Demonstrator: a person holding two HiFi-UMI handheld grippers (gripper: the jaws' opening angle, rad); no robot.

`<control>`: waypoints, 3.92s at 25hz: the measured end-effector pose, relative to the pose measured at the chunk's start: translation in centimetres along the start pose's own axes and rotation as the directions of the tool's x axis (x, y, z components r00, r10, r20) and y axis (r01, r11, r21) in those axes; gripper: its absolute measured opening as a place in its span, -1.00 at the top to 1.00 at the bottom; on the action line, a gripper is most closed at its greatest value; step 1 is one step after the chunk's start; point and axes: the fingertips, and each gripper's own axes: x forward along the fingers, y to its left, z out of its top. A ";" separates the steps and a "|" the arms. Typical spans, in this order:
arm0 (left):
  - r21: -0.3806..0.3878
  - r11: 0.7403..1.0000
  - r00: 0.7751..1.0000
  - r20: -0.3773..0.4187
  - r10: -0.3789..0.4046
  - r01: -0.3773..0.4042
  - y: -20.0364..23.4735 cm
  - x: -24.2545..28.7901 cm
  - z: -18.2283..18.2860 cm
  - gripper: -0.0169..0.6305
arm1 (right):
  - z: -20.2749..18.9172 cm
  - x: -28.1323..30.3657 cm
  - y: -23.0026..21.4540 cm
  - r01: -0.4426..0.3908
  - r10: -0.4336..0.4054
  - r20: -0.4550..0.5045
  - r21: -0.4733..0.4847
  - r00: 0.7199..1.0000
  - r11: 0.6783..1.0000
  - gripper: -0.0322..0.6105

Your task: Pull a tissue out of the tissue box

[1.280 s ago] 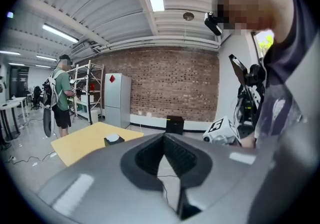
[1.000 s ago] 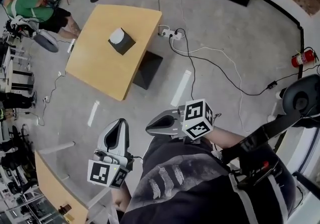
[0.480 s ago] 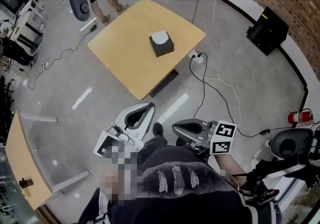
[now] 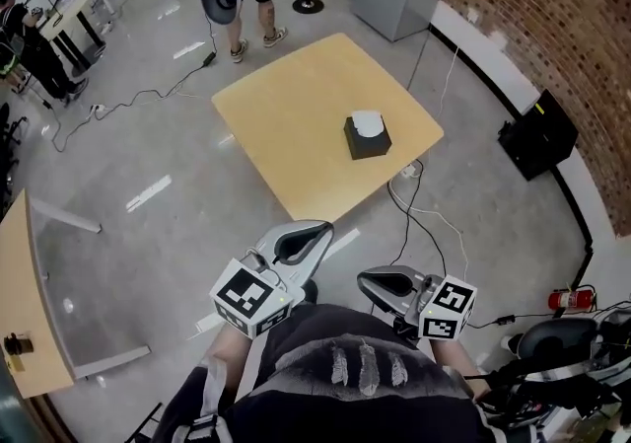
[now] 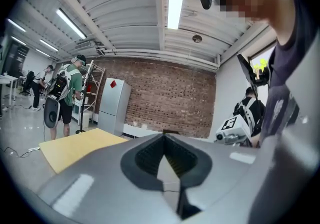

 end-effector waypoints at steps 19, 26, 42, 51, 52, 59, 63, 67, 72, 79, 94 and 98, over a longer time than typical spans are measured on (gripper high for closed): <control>-0.030 0.999 0.999 0.030 0.036 -0.035 10.2 -4.9 0.9 0.93 | 4.7 9.6 -0.2 0.090 -0.095 -0.032 -0.144 0.995 0.985 0.90; -0.060 0.996 0.998 0.010 0.060 -0.060 11.2 -5.0 0.0 0.93 | 5.7 10.4 -0.9 0.069 -0.068 0.012 -0.136 0.998 0.988 0.90; 0.005 1.000 0.991 -0.132 -0.022 0.023 8.3 7.6 1.9 0.93 | 7.7 3.5 -9.4 0.104 -0.102 0.142 -0.004 0.985 0.995 0.90; 0.064 0.998 0.980 -0.197 0.007 0.005 6.4 15.7 2.9 0.93 | 9.4 -1.6 -15.4 0.012 -0.026 0.211 0.067 0.977 0.998 0.90; 0.067 0.998 0.980 -0.198 0.019 -0.005 6.1 16.7 3.1 0.93 | 9.6 -2.4 -16.0 -0.004 -0.011 0.211 0.071 0.977 0.997 0.90; 0.081 0.991 0.973 -0.197 0.119 -0.105 6.7 20.2 4.0 0.93 | 11.3 -4.4 -18.5 -0.136 0.122 0.169 0.078 0.978 0.988 0.90; 0.086 0.983 0.966 -0.193 0.174 -0.160 7.9 20.8 4.2 0.93 | 11.6 -4.5 -19.3 -0.181 0.168 0.143 0.085 0.975 0.980 0.90; 0.095 0.979 0.959 -0.204 0.196 -0.180 9.8 21.0 4.3 0.93 | 11.2 -3.9 -19.9 -0.178 0.168 0.112 0.089 0.980 0.980 0.90; 0.108 0.980 0.961 -0.204 0.186 -0.167 12.6 20.9 4.0 0.93 | 10.3 -2.1 -21.0 -0.120 0.116 0.047 0.087 0.992 0.989 0.90; 0.094 0.989 0.977 -0.172 0.126 -0.111 15.6 21.9 3.8 0.93 | 10.8 -0.5 -23.1 0.005 -0.004 -0.018 0.056 1.000 0.998 0.90; -0.009 0.998 0.981 -0.180 0.067 -0.070 22.8 22.9 0.4 0.93 | 8.3 4.2 -28.3 0.187 -0.157 -0.261 0.097 0.953 0.978 0.90; 0.007 0.996 0.971 -0.223 0.085 -0.085 25.1 23.6 -0.1 0.93 | 7.4 5.0 -32.1 0.256 -0.214 -0.333 0.087 0.918 0.963 0.90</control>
